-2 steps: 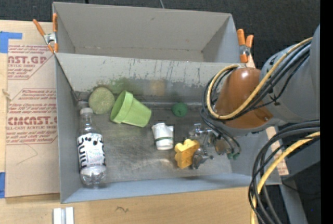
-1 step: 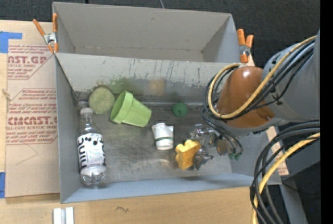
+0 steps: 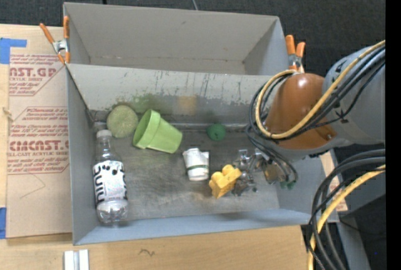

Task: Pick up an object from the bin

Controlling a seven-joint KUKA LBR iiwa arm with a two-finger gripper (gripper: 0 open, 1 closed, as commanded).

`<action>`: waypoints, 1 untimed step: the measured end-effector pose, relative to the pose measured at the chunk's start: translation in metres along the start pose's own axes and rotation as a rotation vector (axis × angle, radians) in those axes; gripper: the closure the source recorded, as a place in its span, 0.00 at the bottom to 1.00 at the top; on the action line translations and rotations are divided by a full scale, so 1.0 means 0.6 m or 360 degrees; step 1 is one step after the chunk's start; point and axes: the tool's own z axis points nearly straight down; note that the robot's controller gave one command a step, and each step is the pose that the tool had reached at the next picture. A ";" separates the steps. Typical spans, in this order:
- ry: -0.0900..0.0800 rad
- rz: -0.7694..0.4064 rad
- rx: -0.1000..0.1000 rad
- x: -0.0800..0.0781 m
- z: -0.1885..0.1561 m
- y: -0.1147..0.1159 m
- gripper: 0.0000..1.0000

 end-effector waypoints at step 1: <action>-0.0008 0.0001 0.0001 -0.002 -0.036 0.000 1.00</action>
Offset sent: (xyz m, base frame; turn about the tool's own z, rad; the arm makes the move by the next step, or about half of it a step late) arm -0.0001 0.0000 0.0551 0.0000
